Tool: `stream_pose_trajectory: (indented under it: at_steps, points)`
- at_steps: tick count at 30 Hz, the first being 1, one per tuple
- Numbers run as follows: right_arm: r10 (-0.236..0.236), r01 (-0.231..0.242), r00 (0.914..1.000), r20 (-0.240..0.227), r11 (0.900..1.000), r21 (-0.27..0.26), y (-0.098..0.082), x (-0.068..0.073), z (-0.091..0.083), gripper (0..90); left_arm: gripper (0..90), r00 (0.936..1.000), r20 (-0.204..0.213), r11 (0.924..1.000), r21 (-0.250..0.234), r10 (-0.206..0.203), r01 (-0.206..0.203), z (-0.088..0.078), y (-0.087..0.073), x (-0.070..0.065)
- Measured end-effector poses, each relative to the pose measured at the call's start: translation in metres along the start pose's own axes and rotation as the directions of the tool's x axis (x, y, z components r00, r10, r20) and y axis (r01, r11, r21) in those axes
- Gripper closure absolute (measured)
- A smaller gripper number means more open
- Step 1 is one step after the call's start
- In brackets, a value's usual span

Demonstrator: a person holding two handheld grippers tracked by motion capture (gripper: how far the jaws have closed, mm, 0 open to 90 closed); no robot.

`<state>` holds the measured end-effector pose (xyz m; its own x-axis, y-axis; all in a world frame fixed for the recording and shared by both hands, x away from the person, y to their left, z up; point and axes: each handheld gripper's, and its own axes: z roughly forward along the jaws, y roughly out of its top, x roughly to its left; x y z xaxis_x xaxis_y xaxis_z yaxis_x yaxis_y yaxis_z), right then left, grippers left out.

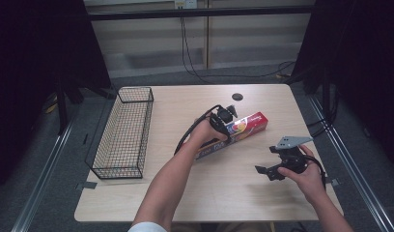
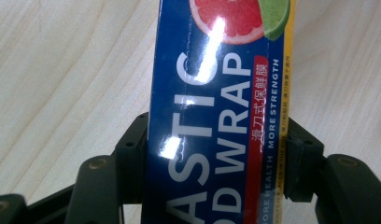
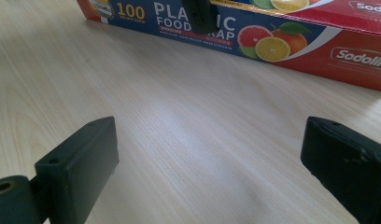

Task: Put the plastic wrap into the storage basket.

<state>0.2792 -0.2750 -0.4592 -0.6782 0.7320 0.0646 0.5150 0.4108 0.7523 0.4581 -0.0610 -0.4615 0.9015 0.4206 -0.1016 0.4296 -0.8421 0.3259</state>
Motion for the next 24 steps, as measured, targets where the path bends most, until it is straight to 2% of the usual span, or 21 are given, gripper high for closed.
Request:
stream_pose_trajectory:
  at_steps: [3, 4, 6, 7, 8, 12, 15, 16, 17, 24]
  points:
    - [-0.001, 0.001, 1.0000, 0.000, 1.000, -0.001, 0.000, 0.000, 0.000, 3.7, 42.3, 0.9999, -0.001, 0.9999, 0.002, -0.013, 0.013, 0.000, 0.000, -0.002]
    - [-0.001, 0.001, 1.0000, 0.004, 1.000, -0.001, 0.000, 0.000, 0.000, 3.7, 42.6, 1.0000, -0.005, 1.0000, 0.007, -0.001, 0.001, -0.001, -0.001, -0.002]
    - [0.000, 0.000, 1.0000, 0.003, 1.000, 0.000, 0.000, -0.001, -0.001, 3.7, 42.8, 0.9998, -0.014, 0.9999, -0.005, -0.013, 0.012, -0.003, -0.002, -0.002]
    - [0.002, -0.002, 1.0000, 0.006, 1.000, -0.001, 0.000, -0.001, -0.001, 3.7, 42.9, 0.9991, 0.014, 0.9992, -0.006, -0.040, 0.040, -0.007, -0.004, -0.001]
    - [0.002, -0.002, 1.0000, 0.007, 1.000, -0.001, 0.000, -0.001, -0.001, 3.7, 43.0, 0.9988, 0.026, 0.9991, -0.005, -0.042, 0.043, -0.010, -0.005, 0.000]
    - [0.008, -0.008, 1.0000, 0.004, 1.000, -0.009, 0.000, -0.002, -0.001, 3.7, 43.1, 0.9985, 0.010, 0.9982, -0.027, -0.053, 0.053, -0.018, -0.008, 0.001]
    - [0.009, -0.009, 0.9999, 0.007, 1.000, -0.007, 0.000, -0.002, -0.001, 3.7, 43.2, 0.9984, 0.010, 0.9983, -0.017, -0.056, 0.056, -0.026, -0.010, 0.003]
    - [0.008, -0.008, 1.0000, 0.003, 1.000, -0.008, 0.000, -0.002, -0.001, 3.7, 43.1, 0.9968, 0.008, 0.9965, -0.025, -0.080, 0.080, -0.031, -0.013, 0.003]
    - [0.007, -0.007, 1.0000, 0.004, 1.000, -0.007, 0.001, -0.002, -0.001, 3.7, 43.1, 0.9974, 0.005, 0.9969, -0.031, -0.072, 0.072, -0.034, -0.014, 0.005]
    - [0.009, -0.009, 0.9999, 0.006, 1.000, -0.009, 0.001, -0.002, -0.002, 3.7, 43.2, 0.9945, 0.005, 0.9938, -0.037, -0.105, 0.105, -0.051, -0.021, 0.010]
